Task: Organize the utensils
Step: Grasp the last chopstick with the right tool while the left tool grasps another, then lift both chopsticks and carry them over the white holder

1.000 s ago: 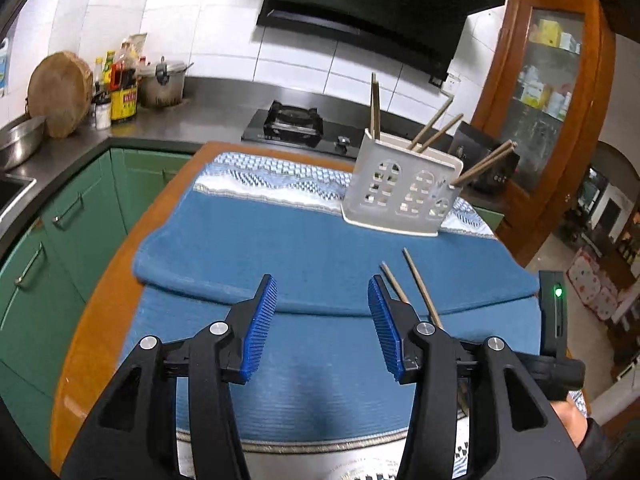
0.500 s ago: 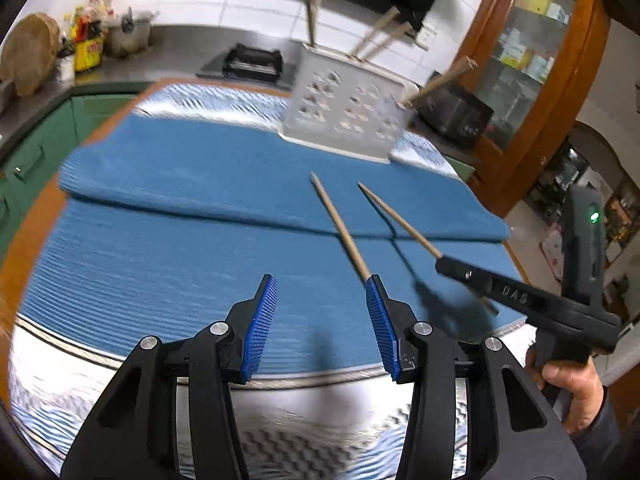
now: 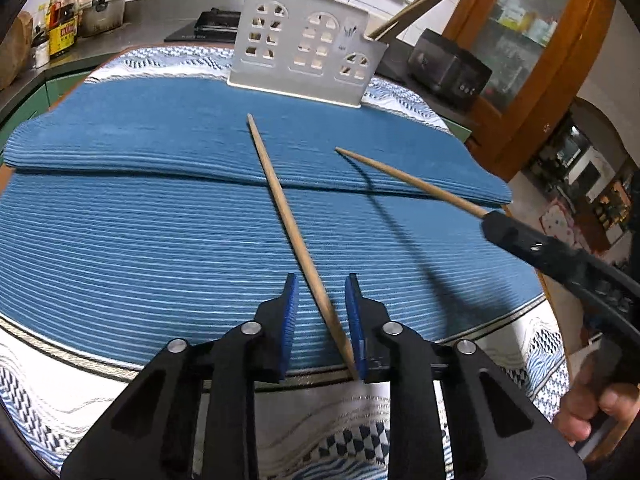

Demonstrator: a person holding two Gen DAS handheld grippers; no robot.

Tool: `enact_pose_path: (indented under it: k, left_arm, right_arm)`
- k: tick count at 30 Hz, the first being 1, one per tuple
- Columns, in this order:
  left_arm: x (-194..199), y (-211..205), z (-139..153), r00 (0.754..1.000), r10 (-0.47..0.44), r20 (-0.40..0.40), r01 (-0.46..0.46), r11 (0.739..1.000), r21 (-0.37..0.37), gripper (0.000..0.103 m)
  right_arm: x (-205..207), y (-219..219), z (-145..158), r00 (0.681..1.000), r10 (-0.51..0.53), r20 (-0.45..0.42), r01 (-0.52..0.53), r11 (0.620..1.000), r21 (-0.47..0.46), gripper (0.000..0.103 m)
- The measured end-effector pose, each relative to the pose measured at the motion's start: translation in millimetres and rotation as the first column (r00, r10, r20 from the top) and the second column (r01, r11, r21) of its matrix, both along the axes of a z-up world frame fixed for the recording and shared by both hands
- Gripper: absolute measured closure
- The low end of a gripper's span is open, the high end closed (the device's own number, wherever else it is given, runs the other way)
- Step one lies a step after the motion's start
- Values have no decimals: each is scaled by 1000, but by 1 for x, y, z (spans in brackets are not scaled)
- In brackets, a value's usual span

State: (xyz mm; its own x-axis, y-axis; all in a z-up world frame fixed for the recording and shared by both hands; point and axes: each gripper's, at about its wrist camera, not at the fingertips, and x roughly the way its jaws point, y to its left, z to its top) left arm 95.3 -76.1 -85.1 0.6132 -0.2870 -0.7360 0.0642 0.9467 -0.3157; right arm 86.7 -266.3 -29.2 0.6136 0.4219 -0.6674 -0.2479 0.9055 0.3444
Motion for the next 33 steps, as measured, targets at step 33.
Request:
enact_pose_path:
  k: [33]
  left_arm:
    - [16, 1, 7, 999, 47, 13, -48, 991, 123, 98]
  right_arm:
    - [-2, -10, 1, 999, 10, 37, -11, 1000, 22, 96]
